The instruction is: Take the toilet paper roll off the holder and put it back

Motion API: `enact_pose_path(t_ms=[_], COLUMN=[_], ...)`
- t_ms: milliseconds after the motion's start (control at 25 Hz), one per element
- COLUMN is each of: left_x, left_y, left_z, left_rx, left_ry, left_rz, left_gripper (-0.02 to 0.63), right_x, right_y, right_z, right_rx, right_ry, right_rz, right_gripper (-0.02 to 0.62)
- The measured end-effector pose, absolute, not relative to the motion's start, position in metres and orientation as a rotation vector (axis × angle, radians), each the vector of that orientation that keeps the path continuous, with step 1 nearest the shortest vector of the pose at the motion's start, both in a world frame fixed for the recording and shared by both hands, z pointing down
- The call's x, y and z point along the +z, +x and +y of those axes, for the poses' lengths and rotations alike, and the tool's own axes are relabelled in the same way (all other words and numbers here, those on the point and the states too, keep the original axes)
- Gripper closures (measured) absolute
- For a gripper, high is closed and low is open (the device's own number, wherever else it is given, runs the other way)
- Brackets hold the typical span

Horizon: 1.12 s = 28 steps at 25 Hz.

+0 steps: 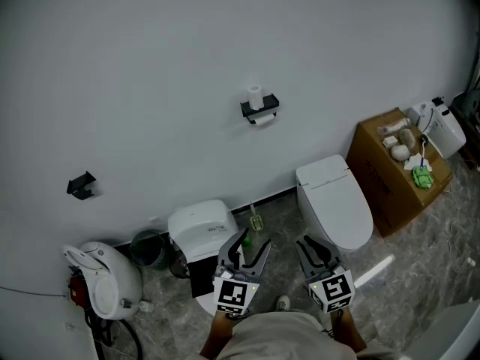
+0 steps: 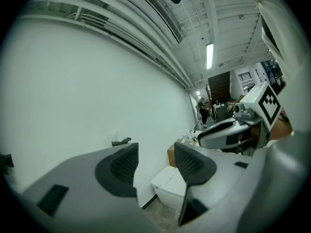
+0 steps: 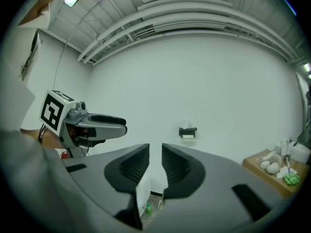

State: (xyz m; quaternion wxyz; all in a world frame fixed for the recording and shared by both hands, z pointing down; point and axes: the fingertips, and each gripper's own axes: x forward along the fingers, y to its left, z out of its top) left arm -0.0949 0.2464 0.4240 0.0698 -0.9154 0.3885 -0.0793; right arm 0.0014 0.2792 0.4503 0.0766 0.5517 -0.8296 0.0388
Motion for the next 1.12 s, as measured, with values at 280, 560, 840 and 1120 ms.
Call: enact_pose_path(t_ms=[280,560,840,1120], left_x=[0.426,0.429,0.426,0.434], left_y=[-0.077,-0.071,-0.068,-0.069], left_z=[0.223,0.203,0.181,0.151], left_rx=[-0.244,-0.243,-0.214,-0.207], left_ry=[-2.753,-2.751,-2.748,-2.757], left_rz=[1.177,1.183,1.193,1.202], left_gripper=[0.367,0.367,0.367,0.367], right_x=[0.450,0.453,0.451,0.457], right_y=[0.022,0.033,0.037,0.036], right_z=[0.255,0.236,0.217,0.186], right_rx=[0.116,0.113,0.100,0.093], right_ry=[1.657,1.673,1.675,1.661], right_rz=[-2.486,-2.475,-2.469,-2.459], right_gripper=[0.522,0.522,0.522,0.522])
